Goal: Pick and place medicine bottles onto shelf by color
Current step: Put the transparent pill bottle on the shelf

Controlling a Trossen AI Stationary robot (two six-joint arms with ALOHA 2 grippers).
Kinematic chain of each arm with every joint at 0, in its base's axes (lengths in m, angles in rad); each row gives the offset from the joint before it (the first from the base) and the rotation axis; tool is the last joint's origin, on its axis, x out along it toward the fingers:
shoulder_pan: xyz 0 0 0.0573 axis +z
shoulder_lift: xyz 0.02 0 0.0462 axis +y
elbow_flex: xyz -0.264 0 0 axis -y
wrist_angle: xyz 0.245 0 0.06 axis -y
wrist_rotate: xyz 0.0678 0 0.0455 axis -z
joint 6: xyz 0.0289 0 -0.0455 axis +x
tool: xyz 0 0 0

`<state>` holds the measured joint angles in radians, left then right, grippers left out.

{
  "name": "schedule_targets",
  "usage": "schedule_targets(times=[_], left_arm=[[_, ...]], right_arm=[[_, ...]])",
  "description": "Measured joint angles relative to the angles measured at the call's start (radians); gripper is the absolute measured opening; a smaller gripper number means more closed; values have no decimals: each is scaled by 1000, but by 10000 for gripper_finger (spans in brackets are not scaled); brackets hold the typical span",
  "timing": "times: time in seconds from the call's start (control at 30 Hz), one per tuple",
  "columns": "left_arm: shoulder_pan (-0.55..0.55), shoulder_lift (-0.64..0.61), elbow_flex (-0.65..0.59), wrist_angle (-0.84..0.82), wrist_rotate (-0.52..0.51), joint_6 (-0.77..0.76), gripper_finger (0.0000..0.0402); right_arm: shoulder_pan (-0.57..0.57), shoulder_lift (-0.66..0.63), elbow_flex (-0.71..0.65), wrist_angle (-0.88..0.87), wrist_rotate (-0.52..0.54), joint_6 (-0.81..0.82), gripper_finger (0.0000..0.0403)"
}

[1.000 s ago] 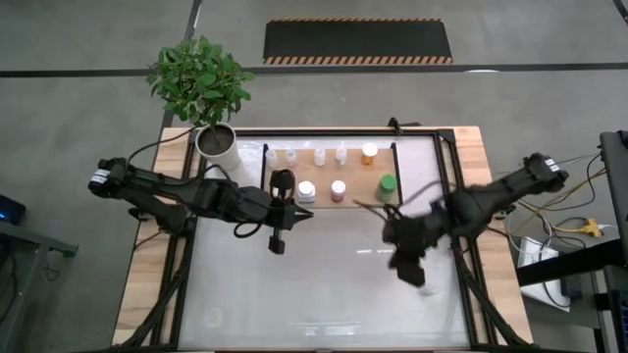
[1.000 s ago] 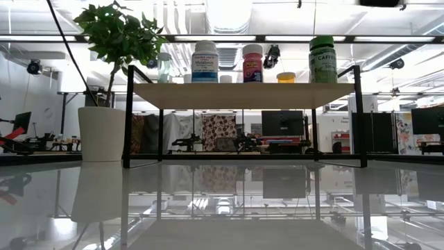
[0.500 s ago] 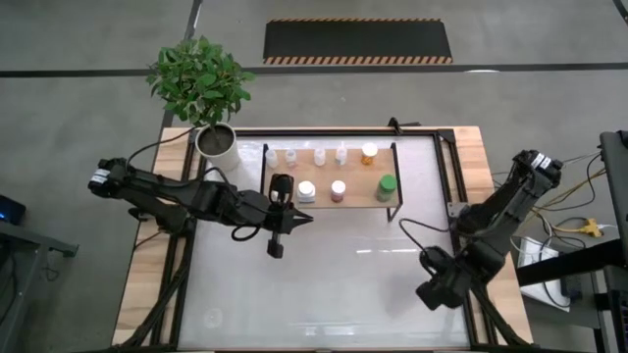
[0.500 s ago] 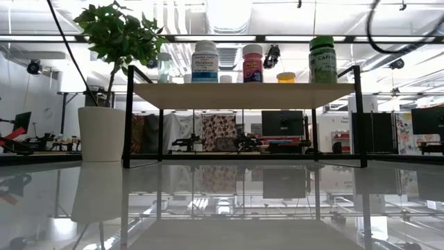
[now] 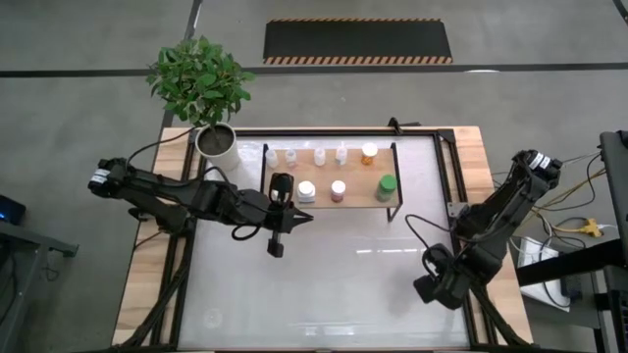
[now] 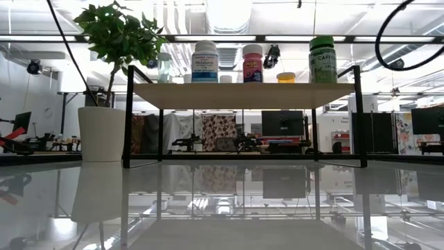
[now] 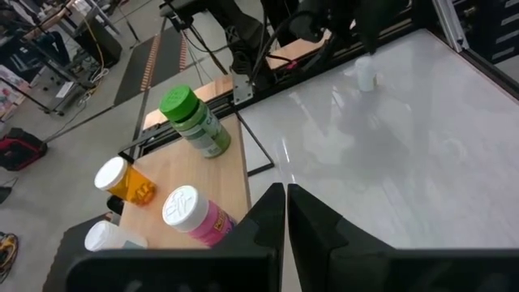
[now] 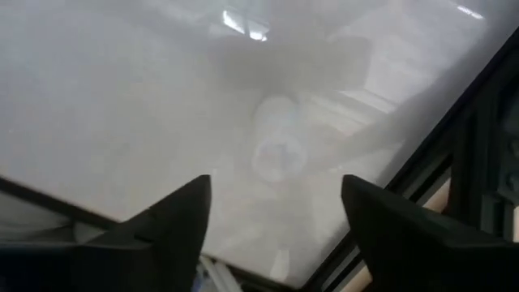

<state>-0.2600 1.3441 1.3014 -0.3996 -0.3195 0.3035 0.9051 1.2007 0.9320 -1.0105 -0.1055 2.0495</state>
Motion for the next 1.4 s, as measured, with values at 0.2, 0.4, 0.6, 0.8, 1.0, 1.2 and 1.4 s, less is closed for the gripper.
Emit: schedule_targets(times=[0.2,0.4,0.6,0.8,1.0,1.2,1.4], left_arm=[[0,0,0,0,-7,0,0],[0,0,0,0,-9,0,0],[0,0,0,0,-11,0,0],[0,0,0,0,-11,0,0],[0,0,0,-1,-11,0,0],[0,0,0,-1,-11,0,0],[0,0,0,-1,-11,0,0]], right_arm=[[0,0,-41,23,1,1,297],[0,0,-105,127,1,14,290],[0,0,-150,187,3,37,268],[0,0,-154,180,5,53,243],[0,31,-154,184,3,53,202],[0,62,-154,208,-7,53,162],[0,63,-154,217,-8,51,124]])
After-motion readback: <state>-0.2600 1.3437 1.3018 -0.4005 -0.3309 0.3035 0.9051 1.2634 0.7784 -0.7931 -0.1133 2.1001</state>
